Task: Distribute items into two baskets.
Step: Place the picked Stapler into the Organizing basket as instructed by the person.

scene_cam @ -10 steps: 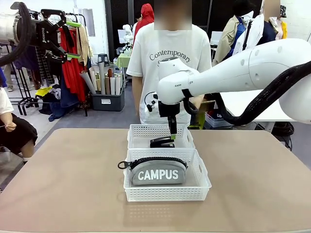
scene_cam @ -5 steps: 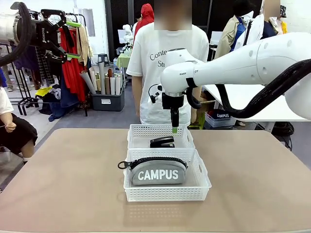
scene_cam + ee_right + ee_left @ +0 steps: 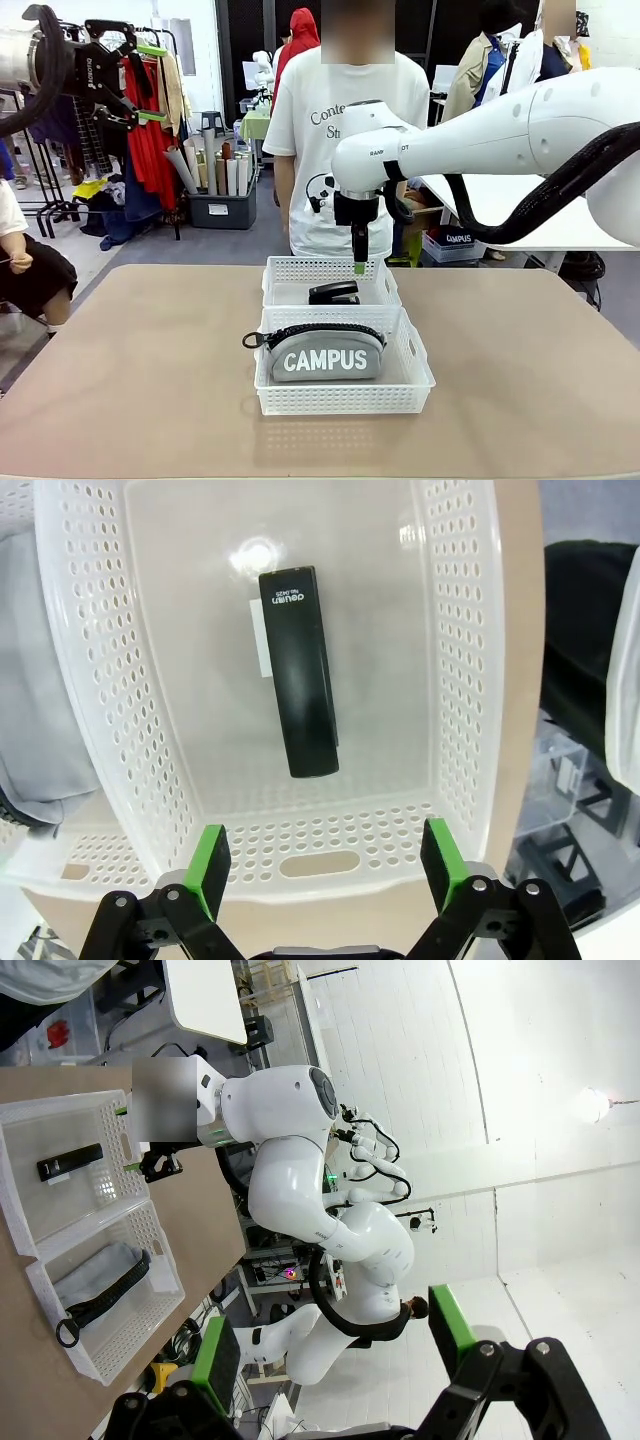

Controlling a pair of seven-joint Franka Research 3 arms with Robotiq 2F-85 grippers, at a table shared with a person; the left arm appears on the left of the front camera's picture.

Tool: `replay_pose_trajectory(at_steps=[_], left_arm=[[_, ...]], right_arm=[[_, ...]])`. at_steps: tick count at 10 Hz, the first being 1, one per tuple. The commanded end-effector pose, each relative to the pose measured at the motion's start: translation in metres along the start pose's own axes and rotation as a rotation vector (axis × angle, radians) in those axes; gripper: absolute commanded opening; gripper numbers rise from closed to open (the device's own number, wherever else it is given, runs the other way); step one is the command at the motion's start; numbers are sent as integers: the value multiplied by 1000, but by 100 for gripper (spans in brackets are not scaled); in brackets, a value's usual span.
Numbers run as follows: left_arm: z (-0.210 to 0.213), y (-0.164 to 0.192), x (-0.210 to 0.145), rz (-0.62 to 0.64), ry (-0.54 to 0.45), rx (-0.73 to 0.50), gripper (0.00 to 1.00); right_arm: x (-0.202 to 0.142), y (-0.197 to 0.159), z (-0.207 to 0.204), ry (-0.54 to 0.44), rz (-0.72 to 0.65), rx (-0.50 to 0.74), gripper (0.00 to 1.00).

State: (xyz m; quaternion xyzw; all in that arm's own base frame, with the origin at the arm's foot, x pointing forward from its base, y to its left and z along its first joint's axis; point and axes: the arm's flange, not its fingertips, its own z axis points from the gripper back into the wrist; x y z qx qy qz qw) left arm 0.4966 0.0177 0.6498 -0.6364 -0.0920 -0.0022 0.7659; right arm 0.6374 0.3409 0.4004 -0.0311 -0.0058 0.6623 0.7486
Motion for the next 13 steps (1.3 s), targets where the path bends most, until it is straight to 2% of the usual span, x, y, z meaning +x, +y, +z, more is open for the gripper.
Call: replay_pose_trajectory(at_steps=[1, 2, 5, 6, 8, 9, 11, 13], left_arm=[[1, -1, -2, 0, -1, 0, 100], [1, -1, -2, 0, -1, 0, 100], [1, -1, -2, 0, -1, 0, 100], [1, -1, -2, 0, -1, 0, 100], [1, -1, -2, 0, -1, 0, 100], [1, -1, -2, 0, -1, 0, 100], [1, -1, -2, 0, -1, 0, 100], [1, -1, -2, 0, -1, 0, 100]], right_arm=[[0, 0, 1, -1, 0, -1, 100], [-2, 12, 9, -24, -125, -14, 100], [-28, 25, 71, -108, -276, -74, 100], [-41, 23, 97, -142, -332, -22, 100], [-86, 15, 151, -220, -567, 125, 100], [-108, 14, 172, -272, -668, 155, 100], [-158, 13, 214, -376, -785, 217, 100], [-208, 8, 242, -519, -873, 296, 100]])
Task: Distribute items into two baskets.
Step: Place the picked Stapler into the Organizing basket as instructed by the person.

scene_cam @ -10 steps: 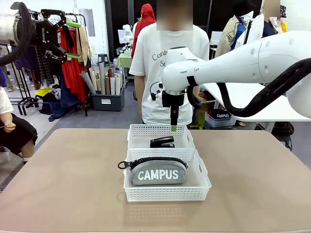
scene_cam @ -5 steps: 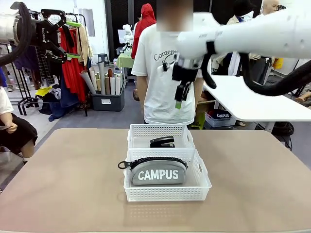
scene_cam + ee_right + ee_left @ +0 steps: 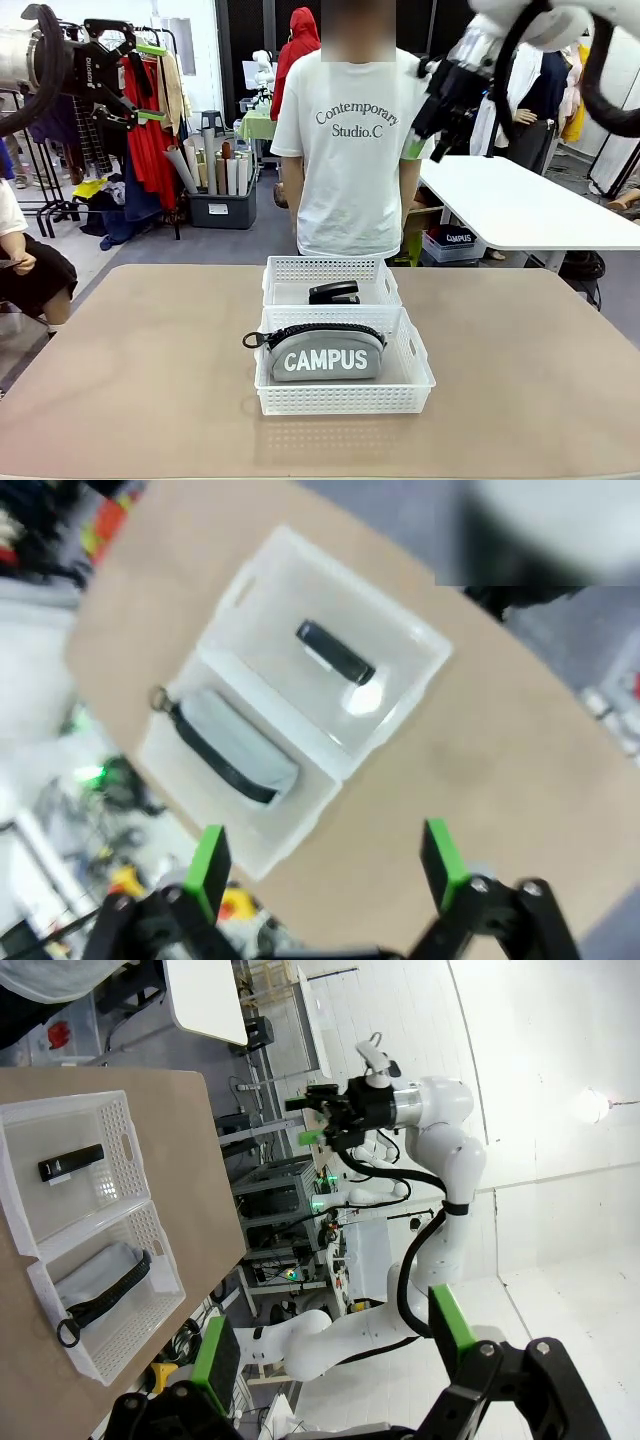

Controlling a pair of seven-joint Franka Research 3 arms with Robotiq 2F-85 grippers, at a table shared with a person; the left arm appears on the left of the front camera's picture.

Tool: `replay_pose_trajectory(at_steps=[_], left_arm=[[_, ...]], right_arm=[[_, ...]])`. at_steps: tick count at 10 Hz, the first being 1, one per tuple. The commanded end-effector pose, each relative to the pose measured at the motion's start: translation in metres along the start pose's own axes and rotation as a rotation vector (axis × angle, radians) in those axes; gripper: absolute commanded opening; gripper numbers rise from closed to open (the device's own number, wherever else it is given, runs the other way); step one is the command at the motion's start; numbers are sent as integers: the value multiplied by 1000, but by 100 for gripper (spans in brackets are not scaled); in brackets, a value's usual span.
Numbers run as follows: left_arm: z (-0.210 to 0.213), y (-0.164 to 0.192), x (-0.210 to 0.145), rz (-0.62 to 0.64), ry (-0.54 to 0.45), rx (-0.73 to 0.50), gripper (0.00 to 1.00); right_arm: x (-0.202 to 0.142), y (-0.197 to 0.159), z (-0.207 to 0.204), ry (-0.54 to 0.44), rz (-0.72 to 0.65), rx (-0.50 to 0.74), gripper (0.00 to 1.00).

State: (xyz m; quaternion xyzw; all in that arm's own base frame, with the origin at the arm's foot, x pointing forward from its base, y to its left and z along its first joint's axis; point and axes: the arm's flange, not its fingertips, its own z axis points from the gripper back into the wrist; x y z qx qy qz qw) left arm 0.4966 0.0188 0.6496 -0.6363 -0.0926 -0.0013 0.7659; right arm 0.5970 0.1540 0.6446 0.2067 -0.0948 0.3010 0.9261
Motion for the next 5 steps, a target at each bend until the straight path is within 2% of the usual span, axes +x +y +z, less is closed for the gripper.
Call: replay_pose_trajectory(at_steps=[1, 2, 3, 4, 5], left_arm=[[0, -1, -2, -1, 1, 0, 100], [0, -1, -2, -1, 1, 0, 100], [0, -1, -2, -1, 1, 0, 100], [0, -1, -2, -1, 1, 0, 100], [0, -1, -2, -1, 1, 0, 100]], right_arm=[[-16, -17, 23, -132, -122, 53, 100], [-23, -28, 28, -184, -181, 32, 100], [-20, -35, 28, -160, -180, -98, 100], [-15, -30, 38, -115, -110, 41, 100], [-15, -30, 38, -115, -110, 41, 100]])
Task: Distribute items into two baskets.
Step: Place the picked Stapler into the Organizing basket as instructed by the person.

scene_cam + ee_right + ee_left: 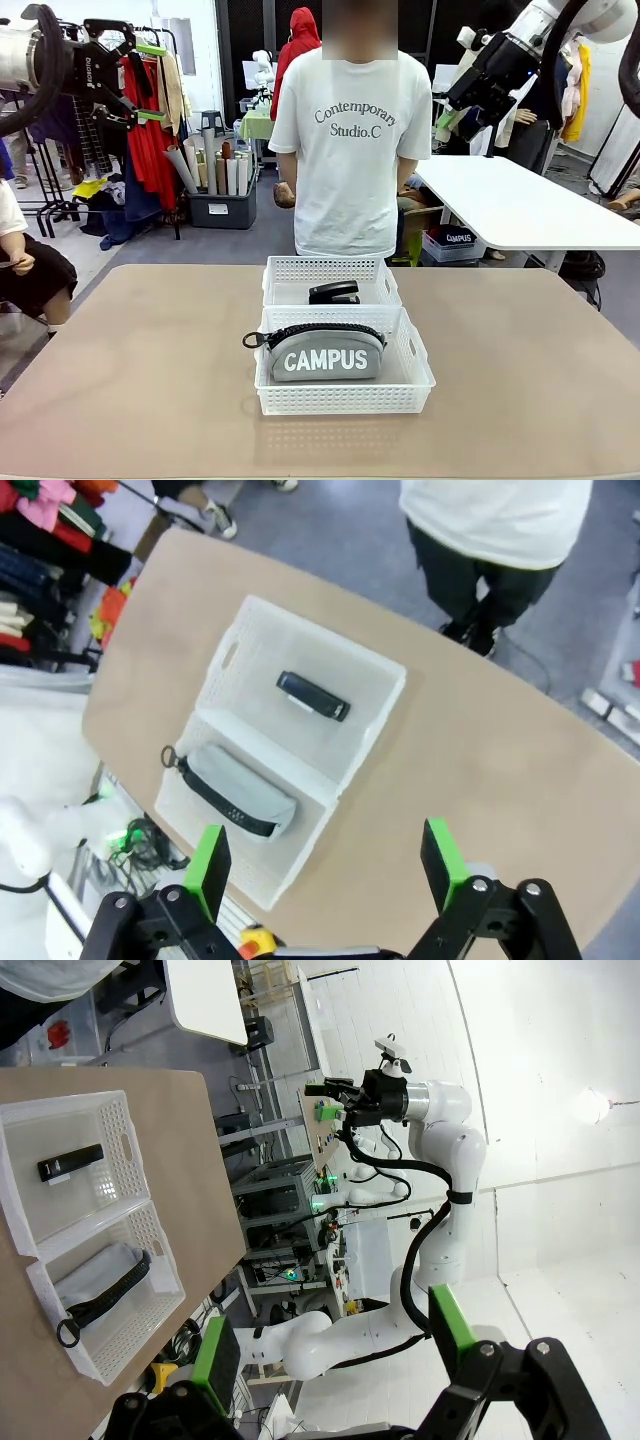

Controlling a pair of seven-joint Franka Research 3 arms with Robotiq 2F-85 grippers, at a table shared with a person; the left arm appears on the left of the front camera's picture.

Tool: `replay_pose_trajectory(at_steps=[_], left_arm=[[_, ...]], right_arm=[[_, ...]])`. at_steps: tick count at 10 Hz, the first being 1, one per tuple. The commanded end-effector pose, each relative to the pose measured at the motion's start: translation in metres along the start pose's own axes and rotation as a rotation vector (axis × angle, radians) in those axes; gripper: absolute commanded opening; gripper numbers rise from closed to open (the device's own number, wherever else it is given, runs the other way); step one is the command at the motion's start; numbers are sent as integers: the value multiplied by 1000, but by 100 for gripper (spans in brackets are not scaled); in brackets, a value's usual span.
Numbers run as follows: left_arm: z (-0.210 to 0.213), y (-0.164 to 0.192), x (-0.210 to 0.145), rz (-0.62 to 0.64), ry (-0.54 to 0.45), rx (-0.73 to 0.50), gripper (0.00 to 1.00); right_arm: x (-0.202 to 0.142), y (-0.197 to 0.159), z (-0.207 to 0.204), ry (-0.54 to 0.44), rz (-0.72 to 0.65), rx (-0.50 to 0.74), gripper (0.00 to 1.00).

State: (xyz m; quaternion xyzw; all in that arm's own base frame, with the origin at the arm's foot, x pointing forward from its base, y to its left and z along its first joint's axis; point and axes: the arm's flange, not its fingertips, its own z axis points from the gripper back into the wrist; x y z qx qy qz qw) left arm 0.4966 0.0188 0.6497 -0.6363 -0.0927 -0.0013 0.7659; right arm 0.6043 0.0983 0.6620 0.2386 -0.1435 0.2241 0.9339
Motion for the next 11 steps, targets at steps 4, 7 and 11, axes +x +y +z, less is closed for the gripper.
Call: replay_pose_trajectory(at_steps=[4, 7, 11], left_arm=[[0, -1, -2, -1, 1, 0, 100], [0, -1, -2, -1, 1, 0, 100], [0, -1, -2, -1, 1, 0, 100]], right_arm=[[5, -10, 15, -4, -205, 213, 100], [-6, -47, 62, -61, -474, 622, 100], [-12, -64, 87, -89, -574, 830, 100]])
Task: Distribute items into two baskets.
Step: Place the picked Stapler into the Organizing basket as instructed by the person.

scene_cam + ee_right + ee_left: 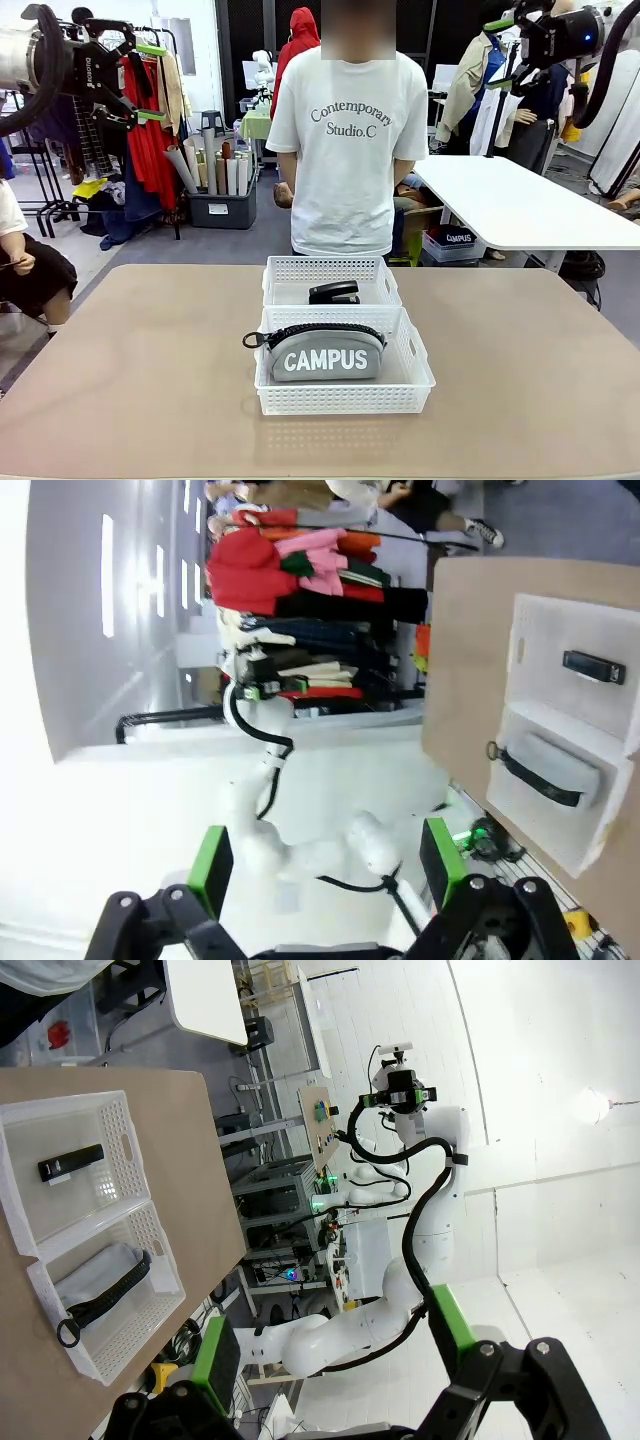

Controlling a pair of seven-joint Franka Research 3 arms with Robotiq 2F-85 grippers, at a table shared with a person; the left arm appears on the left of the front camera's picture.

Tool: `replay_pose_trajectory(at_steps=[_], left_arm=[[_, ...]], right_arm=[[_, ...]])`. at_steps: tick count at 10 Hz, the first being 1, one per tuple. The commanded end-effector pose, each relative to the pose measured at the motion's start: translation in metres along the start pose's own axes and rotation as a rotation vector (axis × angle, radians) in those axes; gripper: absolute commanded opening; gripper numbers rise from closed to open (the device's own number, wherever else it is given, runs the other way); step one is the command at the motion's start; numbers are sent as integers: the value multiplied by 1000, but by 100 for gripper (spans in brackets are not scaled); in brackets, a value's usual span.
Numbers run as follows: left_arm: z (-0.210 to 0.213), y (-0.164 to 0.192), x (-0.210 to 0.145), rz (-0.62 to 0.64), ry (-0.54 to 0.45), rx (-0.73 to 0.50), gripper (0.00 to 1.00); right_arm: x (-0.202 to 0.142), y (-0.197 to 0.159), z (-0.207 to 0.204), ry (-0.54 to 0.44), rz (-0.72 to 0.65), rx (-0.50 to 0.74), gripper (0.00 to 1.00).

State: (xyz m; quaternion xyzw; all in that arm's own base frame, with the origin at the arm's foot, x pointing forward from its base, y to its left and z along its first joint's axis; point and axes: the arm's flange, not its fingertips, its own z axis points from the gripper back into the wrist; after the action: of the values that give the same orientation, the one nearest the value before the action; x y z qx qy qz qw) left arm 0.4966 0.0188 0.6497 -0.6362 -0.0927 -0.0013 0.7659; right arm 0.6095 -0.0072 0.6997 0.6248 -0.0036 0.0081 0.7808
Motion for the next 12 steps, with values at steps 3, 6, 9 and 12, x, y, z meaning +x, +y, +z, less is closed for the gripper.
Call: replay_pose_trajectory(at_steps=[3, 6, 9, 12], left_arm=[[0, -1, -2, 0, 1, 0, 100], [0, -1, -2, 0, 1, 0, 100], [0, -1, -2, 0, 1, 0, 100], [0, -1, -2, 0, 1, 0, 100]], right_arm=[[21, 1, -5, 27, -32, 13, 100], [4, 0, 0, -8, -23, 19, 100], [4, 0, 0, -8, -23, 19, 100], [4, 0, 0, -8, -23, 19, 100]])
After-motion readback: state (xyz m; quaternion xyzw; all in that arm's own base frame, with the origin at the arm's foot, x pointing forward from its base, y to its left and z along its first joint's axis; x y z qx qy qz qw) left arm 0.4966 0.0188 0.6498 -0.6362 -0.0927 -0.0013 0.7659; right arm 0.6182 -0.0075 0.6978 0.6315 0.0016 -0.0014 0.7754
